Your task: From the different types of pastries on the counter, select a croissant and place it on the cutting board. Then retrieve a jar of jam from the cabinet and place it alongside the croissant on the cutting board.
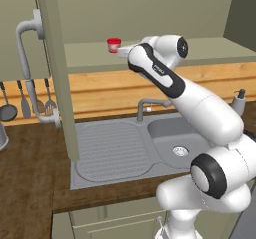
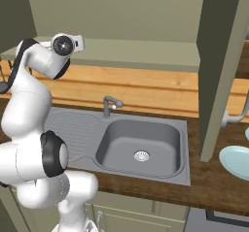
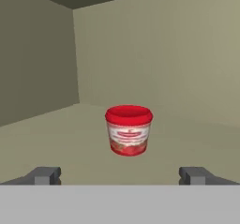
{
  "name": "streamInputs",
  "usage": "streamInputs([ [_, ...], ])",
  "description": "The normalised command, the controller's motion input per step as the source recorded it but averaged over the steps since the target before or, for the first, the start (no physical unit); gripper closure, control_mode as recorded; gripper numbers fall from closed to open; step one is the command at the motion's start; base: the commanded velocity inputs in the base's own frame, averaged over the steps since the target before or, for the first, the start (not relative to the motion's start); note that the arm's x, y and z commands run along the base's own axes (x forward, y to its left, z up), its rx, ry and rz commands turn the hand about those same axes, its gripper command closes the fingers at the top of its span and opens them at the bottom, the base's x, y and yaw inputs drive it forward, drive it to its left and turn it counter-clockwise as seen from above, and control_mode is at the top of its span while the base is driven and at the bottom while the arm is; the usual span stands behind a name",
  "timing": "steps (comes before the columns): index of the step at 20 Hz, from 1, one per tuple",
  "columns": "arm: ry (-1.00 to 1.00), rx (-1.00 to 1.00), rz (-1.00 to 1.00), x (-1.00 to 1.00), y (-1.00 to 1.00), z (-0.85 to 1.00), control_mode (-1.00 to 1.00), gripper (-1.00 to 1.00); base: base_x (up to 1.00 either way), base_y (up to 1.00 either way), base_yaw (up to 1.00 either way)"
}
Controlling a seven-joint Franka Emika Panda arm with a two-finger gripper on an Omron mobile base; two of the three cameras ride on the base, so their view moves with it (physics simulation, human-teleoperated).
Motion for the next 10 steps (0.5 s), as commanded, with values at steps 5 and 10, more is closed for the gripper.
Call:
streamInputs([
  [5,0.0,-0.03,0.0,0.13,0.04,0.0,-1.0,-1.0,0.0,0.0,0.0],
  [10,0.0,0.0,0.0,0.23,0.0,0.0,-1.0,-1.0,0.0,0.0,0.0],
])
